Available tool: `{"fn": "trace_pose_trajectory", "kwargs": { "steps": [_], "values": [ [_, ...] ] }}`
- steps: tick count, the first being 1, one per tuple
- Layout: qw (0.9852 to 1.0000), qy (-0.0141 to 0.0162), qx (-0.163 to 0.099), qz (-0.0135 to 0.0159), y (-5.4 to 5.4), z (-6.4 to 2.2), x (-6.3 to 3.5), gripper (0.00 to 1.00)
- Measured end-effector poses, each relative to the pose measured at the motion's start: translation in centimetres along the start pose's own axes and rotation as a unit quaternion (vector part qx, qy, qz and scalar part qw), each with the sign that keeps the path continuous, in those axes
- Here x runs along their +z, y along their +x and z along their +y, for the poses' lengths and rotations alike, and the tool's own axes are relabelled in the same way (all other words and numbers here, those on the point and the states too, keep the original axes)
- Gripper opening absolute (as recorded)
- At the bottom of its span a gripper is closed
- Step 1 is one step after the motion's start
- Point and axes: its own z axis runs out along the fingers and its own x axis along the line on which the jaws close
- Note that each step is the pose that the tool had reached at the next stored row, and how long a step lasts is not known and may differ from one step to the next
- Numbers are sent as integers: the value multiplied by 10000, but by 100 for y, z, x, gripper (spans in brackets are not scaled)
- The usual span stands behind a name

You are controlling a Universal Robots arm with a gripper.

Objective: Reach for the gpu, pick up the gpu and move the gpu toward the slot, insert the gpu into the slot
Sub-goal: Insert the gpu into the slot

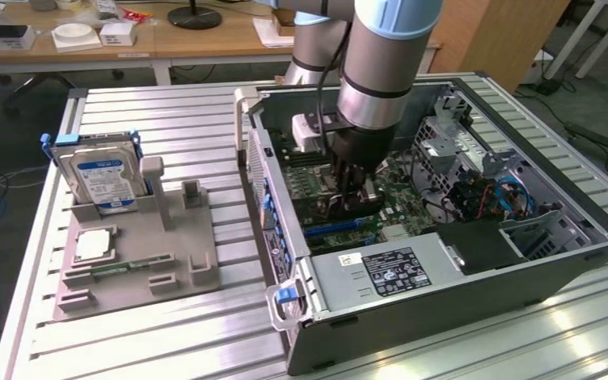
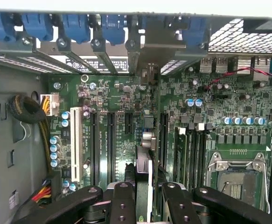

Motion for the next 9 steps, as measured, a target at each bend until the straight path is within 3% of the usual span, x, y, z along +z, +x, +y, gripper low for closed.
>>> {"fn": "trace_pose_trajectory", "kwargs": {
  "steps": [9],
  "values": [
    [10000, 0, 0, 0, 0, 26, 10, 27]
  ]
}}
